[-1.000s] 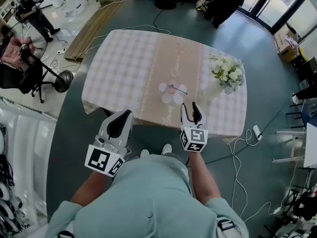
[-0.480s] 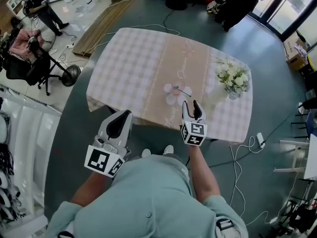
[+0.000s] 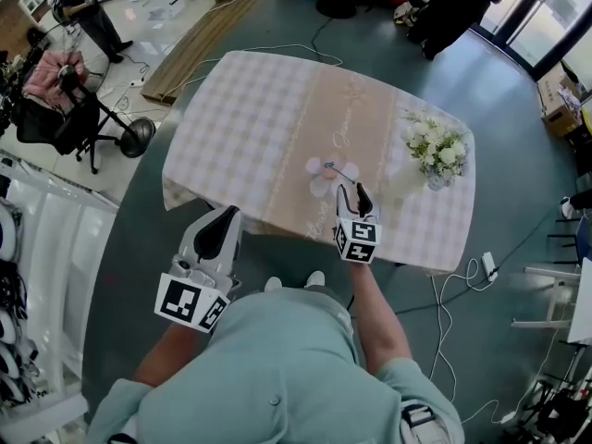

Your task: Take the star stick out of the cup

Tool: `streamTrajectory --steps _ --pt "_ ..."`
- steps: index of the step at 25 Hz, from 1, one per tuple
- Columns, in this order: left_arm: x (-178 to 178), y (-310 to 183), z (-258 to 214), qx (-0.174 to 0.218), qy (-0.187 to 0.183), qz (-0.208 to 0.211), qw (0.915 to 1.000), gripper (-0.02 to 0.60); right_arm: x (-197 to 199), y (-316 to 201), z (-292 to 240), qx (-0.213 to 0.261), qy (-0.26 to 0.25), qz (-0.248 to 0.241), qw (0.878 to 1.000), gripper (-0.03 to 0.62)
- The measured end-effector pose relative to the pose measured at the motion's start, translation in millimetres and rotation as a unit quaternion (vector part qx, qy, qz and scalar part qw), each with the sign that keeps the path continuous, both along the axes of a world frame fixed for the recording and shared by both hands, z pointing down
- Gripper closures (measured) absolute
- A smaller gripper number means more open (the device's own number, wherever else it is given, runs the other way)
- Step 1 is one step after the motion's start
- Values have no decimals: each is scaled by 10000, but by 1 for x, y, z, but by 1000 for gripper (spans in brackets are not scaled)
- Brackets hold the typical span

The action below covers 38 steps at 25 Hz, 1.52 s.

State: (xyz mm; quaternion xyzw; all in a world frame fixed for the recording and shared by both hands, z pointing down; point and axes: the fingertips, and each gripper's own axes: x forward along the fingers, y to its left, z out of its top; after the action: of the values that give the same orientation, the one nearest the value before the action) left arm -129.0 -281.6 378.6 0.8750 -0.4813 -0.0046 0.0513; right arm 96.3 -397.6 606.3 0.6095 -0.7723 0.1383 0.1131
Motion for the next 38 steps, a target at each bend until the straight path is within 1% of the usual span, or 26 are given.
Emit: streamTrajectory --steps 10,17,22,38 --pt "-2 -2 0 -38 -39 -181 9998 571 -9 -18 12 -36 107 -216 9997 445" --pt "-2 -2 -1 -42 -63 -257 9996 571 -13 -25 16 42 115 -280 9995 471" --pt "-5 -2 -2 -54 -64 -340 9994 571 -13 -27 19 69 114 -254 9996 482" --pt "-5 -9 -1 -116 -102 -404 9991 571 -10 -32 13 197 87 -191 9996 511"
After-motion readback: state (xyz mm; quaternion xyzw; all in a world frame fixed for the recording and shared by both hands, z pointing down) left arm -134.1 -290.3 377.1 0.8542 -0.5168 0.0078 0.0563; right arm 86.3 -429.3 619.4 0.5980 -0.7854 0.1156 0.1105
